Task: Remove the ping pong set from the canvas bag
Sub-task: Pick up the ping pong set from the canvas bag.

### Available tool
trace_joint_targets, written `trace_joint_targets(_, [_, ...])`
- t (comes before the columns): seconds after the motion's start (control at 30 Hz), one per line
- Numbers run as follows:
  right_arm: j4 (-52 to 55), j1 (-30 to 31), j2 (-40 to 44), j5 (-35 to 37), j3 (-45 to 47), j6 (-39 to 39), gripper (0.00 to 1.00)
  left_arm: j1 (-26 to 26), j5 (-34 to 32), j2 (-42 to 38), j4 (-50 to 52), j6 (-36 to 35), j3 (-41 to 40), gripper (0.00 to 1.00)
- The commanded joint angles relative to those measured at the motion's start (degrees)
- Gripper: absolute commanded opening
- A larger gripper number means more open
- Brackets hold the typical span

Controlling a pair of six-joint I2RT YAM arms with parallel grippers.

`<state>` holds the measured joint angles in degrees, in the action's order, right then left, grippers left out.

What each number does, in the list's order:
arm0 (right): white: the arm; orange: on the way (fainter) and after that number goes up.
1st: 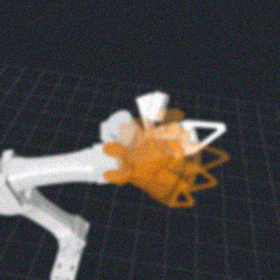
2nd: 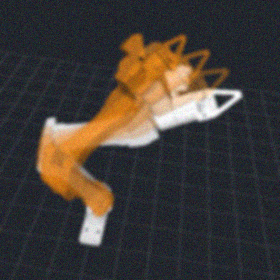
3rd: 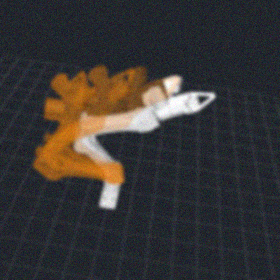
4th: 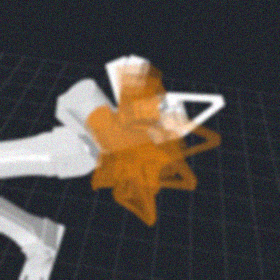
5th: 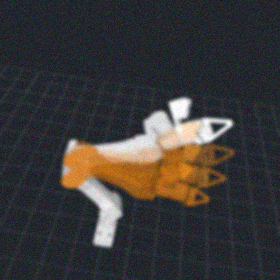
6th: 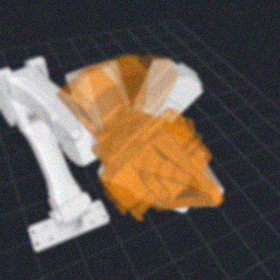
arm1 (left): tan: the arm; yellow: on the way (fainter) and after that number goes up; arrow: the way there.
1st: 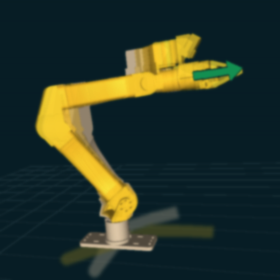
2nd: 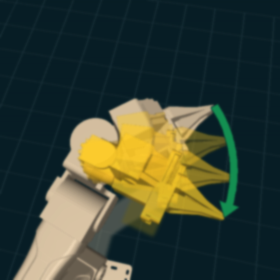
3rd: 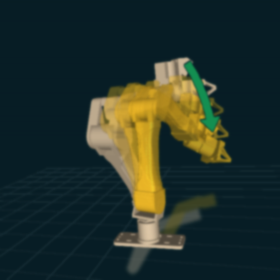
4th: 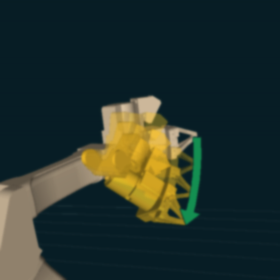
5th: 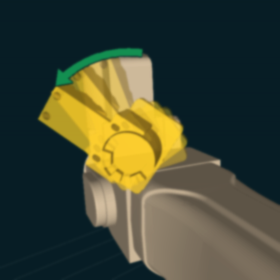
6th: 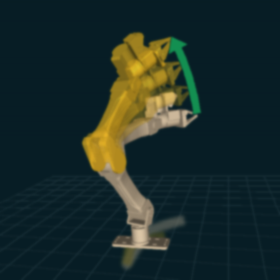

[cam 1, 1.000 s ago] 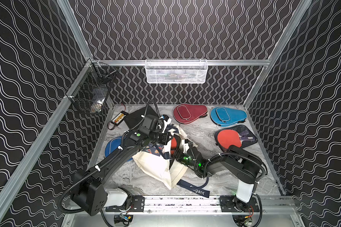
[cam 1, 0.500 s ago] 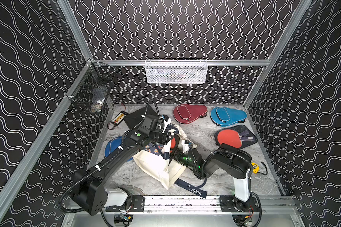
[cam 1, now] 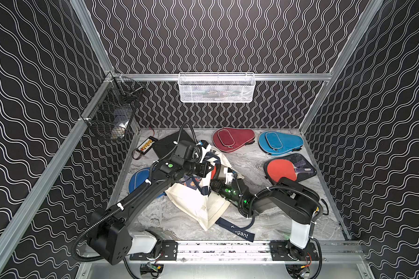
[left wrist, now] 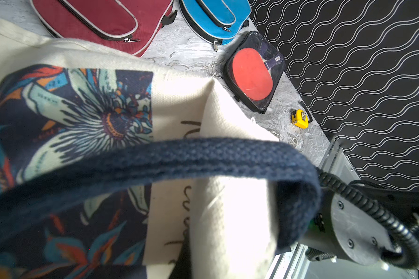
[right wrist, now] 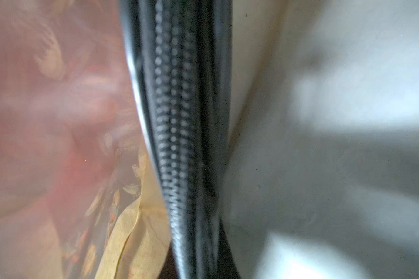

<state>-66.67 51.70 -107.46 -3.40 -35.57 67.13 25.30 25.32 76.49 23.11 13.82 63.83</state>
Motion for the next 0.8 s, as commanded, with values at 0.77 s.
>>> trace_joint_targets(0.77, [34.43, 3.76, 36.17, 7.90, 8.70, -7.65, 0.00, -3.64, -0.79, -1.44, -0.46, 0.68, 0.79, 0.00])
